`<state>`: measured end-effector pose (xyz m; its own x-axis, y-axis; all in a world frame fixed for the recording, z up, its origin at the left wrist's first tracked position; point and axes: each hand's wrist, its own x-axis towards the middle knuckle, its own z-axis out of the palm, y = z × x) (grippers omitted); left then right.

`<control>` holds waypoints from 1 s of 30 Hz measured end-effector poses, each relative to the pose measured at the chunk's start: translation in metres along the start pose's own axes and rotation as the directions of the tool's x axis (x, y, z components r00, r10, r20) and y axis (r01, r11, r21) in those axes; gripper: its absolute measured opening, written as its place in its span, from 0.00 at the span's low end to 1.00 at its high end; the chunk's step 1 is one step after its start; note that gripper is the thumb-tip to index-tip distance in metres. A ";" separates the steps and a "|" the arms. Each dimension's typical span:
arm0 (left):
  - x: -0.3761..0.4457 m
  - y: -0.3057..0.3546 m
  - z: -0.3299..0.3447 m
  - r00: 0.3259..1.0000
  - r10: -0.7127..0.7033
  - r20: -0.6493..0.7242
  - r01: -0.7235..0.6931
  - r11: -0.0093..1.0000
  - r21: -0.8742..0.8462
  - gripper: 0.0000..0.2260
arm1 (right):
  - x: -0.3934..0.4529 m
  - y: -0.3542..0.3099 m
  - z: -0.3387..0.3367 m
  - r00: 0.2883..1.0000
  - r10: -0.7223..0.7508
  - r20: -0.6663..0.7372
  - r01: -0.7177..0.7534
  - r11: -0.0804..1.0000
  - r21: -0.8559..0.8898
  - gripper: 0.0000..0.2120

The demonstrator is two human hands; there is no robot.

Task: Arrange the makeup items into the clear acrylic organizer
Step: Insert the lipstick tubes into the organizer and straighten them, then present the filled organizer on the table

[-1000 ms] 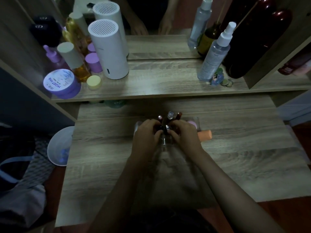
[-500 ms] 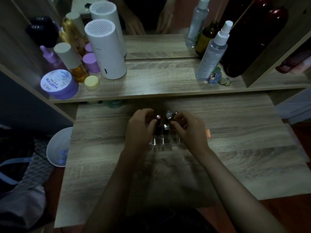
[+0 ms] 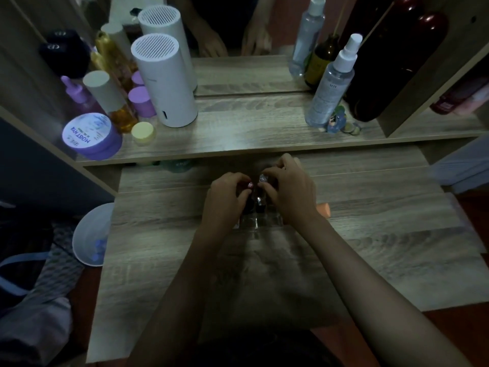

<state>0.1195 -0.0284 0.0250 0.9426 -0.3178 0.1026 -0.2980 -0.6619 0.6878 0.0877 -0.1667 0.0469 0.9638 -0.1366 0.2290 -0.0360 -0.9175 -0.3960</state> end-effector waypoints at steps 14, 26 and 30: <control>-0.001 0.002 -0.012 0.999 -0.027 -0.034 0.026 0.999 -0.043 0.11 | 0.003 0.021 -0.029 0.998 -0.012 0.060 0.002 0.986 0.166 0.22; -0.056 -0.060 -0.038 0.713 -0.655 0.249 0.580 0.352 -0.735 0.21 | -0.041 0.119 -0.049 0.686 0.390 0.615 -0.690 0.081 0.719 0.26; -0.069 -0.085 -0.034 0.620 -0.582 0.526 0.605 -0.072 -0.793 0.36 | -0.066 0.128 -0.031 0.603 0.264 0.752 -0.692 -0.296 0.659 0.39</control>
<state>0.0847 0.0725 -0.0161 0.6785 -0.1685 -0.7150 0.7114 0.3932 0.5825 0.0113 -0.2870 0.0086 0.7710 -0.0436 -0.6354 -0.4819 0.6123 -0.6268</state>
